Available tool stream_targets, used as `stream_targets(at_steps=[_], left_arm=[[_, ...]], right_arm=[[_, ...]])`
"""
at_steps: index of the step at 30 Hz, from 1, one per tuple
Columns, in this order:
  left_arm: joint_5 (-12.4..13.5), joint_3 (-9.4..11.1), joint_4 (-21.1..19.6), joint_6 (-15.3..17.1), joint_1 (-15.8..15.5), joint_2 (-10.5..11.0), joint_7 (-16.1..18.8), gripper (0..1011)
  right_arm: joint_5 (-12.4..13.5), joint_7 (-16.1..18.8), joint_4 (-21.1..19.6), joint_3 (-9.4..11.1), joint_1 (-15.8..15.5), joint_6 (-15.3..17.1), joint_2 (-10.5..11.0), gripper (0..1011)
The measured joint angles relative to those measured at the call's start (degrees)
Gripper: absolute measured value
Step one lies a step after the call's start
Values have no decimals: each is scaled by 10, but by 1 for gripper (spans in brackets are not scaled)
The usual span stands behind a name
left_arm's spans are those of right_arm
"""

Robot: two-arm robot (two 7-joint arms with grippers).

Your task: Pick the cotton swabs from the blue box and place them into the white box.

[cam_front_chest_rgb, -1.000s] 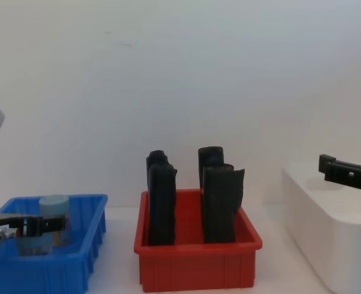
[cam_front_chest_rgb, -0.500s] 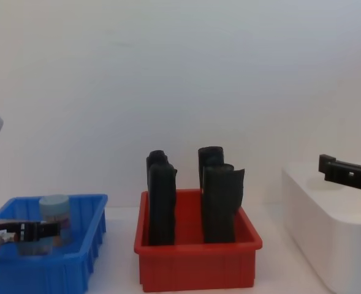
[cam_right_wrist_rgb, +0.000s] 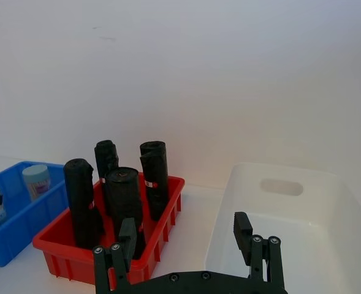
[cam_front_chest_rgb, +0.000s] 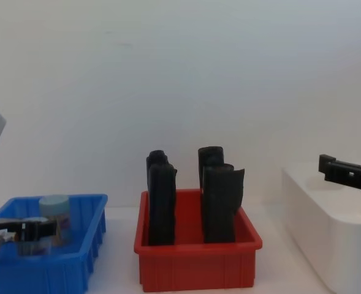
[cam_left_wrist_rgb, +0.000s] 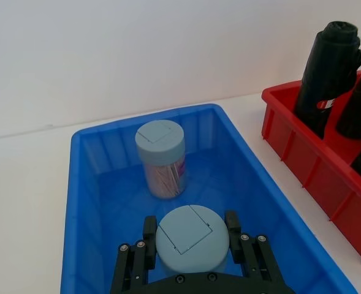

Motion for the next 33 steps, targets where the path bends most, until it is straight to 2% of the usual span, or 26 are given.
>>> stream_targets(at_steps=[7, 16, 23, 29, 33], left_arm=[[9, -2, -25, -2, 6, 4, -5, 669], [26, -5, -84, 6, 15, 15, -25, 669], [41, -7, -132, 27, 18, 25, -57, 669], [50, -9, -175, 62, 15, 34, -99, 669], [52, -9, -189, 80, 12, 36, -121, 669]], right_arm=[[0, 0, 0, 0, 0, 0, 0, 1002], [0, 0, 0, 0, 0, 0, 0, 1002], [0, 0, 0, 0, 0, 0, 0, 1002], [0, 0, 0, 0, 0, 0, 0, 1002], [0, 0, 0, 0, 0, 0, 0, 1002]])
